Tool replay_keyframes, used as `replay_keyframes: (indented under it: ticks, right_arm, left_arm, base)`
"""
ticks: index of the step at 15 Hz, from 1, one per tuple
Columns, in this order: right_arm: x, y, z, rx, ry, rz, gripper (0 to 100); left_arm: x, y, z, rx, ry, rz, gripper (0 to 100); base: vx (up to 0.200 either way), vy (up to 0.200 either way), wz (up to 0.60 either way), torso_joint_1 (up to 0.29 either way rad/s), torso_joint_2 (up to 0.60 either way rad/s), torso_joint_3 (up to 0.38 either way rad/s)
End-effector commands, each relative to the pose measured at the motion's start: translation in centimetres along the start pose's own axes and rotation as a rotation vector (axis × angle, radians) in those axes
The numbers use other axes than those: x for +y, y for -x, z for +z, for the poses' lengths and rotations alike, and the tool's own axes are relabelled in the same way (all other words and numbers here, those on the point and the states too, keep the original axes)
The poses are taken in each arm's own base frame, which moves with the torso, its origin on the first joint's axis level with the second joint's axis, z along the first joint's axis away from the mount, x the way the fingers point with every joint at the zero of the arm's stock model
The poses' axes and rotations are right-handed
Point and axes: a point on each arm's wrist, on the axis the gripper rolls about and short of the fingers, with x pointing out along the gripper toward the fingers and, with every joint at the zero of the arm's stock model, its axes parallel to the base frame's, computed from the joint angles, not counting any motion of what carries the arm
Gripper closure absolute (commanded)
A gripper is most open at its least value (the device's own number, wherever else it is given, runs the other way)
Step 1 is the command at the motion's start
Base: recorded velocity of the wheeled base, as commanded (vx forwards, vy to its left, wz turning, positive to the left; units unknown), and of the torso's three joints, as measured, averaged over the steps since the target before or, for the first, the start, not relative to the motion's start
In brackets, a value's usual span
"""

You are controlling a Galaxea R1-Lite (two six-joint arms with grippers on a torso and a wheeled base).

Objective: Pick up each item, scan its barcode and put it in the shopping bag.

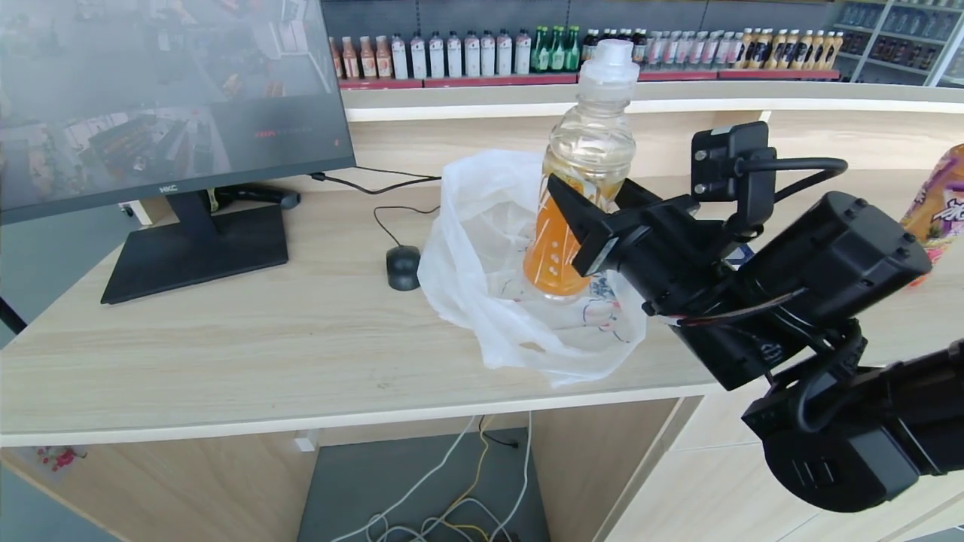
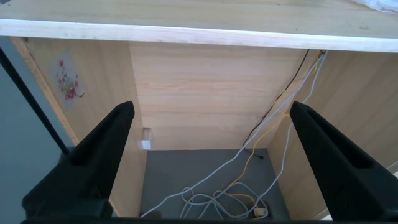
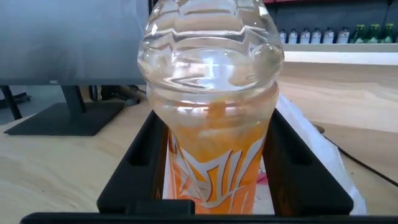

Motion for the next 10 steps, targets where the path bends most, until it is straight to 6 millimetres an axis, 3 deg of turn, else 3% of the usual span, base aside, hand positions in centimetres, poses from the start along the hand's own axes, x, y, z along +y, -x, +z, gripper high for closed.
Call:
replay_keyframes:
  ticks: [1,9,10]
  right_arm:
    - [-0.2,-1.2,-0.7,0.019,0.008,-0.011,100]
    - [-0.3,-7.3,-1.3,0.079,0.025,-0.026,100]
    - [-0.3,-7.3,-1.3,0.079,0.025,-0.026,100]
  left_arm:
    - [0.0,0.0,0.0,-0.001,0.0,0.001,0]
    - [0.0,0.0,0.0,-0.001,0.0,-0.001,0]
    - [0.0,0.0,0.0,-0.001,0.0,-0.001,0]
  base:
    - [0.0,0.0,0.0,0.0,0.0,0.0]
    - [0.0,0.0,0.0,0.0,0.0,0.0]
    - [0.0,0.0,0.0,0.0,0.0,0.0]
